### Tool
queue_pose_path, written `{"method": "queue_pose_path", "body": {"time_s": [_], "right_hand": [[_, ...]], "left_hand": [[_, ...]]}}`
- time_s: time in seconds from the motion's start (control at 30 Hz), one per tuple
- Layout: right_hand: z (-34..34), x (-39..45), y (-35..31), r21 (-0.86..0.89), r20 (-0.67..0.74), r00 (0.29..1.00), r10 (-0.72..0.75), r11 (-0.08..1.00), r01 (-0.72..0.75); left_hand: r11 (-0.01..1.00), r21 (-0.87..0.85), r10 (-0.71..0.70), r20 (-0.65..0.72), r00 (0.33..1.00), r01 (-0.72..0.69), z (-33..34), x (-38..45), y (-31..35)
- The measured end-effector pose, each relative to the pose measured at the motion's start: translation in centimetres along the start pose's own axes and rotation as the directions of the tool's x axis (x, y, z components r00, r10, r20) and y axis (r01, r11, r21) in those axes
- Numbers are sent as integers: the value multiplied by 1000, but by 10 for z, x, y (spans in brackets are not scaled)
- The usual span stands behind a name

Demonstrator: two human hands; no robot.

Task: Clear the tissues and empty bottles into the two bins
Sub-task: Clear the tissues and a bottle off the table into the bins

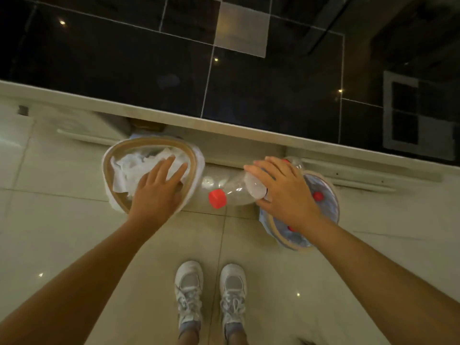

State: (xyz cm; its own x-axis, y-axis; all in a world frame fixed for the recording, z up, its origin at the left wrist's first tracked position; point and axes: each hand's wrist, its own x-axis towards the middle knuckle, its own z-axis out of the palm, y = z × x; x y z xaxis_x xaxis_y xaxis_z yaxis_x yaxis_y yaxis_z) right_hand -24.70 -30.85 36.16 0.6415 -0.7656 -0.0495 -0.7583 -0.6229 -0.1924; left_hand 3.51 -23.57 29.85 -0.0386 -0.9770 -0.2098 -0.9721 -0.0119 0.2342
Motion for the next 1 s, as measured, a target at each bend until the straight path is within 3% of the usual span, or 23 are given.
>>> {"method": "queue_pose_path", "body": {"time_s": [0.13, 0.27, 0.4, 0.57, 0.63, 0.73, 0.83, 0.93, 1.0], "right_hand": [[20, -50, 22, 281, 75, 958, 275, 916, -285], [38, -78, 37, 591, 144, 771, 621, 571, -570], [45, -83, 42, 769, 182, 542, 821, 224, -598], [60, -88, 49, 776, 345, 307, 887, -86, -625], [63, -90, 52, 755, 403, 248, 881, -167, -634], [68, -96, 57, 708, 472, 212, 855, -225, -669], [68, -102, 61, 687, 504, 222, 835, -232, -689], [62, -104, 61, 682, 493, 261, 830, -182, -709], [57, -105, 58, 680, 455, 331, 827, -83, -728]], "left_hand": [[987, 83, 131, 103, 986, -139, 11, 0, 24], [971, 91, 207, 159, 965, -223, 22, 5, 47], [961, 84, 246, 171, 954, -263, 30, 10, 66], [948, 93, 287, 174, 942, -305, 40, 20, 78], [946, 93, 291, 184, 939, -311, 40, 23, 81], [944, 98, 293, 183, 938, -314, 39, 26, 86], [942, 107, 297, 177, 938, -319, 37, 29, 90], [941, 116, 294, 187, 937, -318, 33, 29, 93], [944, 120, 282, 196, 939, -308, 30, 28, 96]]}}
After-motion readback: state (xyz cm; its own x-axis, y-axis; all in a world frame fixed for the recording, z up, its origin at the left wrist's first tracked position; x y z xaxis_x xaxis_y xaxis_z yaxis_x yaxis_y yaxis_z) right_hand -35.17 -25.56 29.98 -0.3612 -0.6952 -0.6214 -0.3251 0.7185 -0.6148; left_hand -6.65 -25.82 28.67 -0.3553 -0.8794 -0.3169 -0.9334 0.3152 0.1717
